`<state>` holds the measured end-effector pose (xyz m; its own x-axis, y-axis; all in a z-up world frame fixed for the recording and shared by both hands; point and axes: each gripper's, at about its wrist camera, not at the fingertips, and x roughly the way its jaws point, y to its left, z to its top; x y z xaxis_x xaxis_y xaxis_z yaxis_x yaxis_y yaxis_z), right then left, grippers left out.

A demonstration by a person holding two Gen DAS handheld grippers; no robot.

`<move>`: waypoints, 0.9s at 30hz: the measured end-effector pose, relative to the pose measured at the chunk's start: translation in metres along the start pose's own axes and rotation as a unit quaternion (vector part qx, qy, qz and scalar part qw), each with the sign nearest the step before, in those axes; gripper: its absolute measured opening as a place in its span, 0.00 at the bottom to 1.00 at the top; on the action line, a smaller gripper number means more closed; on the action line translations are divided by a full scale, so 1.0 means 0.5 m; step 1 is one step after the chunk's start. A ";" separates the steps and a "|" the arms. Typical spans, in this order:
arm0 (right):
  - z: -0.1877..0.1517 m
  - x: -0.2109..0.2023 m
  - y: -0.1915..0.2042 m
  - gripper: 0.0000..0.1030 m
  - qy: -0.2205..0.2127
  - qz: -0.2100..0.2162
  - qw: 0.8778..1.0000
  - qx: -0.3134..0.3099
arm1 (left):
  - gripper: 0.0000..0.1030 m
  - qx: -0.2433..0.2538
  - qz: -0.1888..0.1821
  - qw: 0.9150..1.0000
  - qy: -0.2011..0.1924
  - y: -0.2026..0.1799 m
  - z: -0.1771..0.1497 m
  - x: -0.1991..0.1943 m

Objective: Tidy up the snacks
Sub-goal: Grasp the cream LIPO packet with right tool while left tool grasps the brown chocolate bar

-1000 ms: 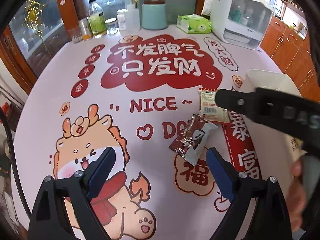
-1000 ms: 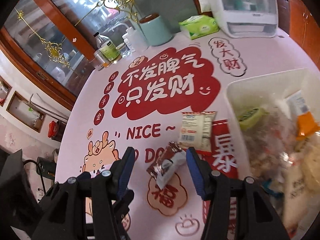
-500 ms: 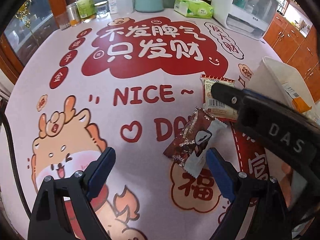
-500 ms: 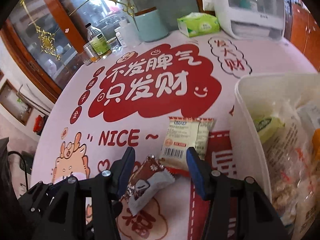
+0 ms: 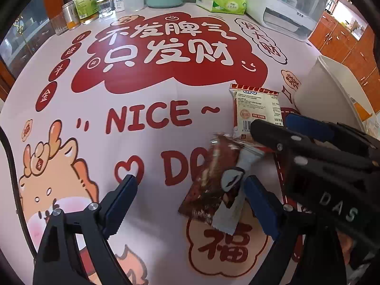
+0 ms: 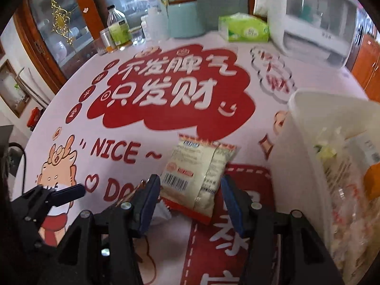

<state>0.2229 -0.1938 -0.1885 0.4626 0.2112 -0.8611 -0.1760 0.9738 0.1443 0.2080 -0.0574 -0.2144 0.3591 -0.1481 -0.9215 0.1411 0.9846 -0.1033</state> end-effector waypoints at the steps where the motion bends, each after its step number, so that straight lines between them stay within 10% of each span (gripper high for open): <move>1: -0.001 0.003 0.003 0.53 0.004 0.002 1.000 0.000 | 0.87 0.000 -0.001 1.000 0.001 -0.002 0.002 0.004; 10: 0.001 0.029 0.003 0.53 0.027 -0.025 0.998 0.041 | 0.35 0.040 0.027 0.998 -0.030 -0.010 0.004 -0.001; 27: 0.052 0.049 -0.030 0.53 0.028 -0.036 0.985 0.166 | 0.31 -0.002 0.026 0.999 -0.039 0.047 -0.016 -0.048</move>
<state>0.2595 -0.2012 -0.1992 0.4132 0.1438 -0.8992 0.1539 0.9622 0.2246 0.1955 -0.0298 -0.1978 0.4366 -0.1043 -0.8936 0.1163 0.9915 -0.0589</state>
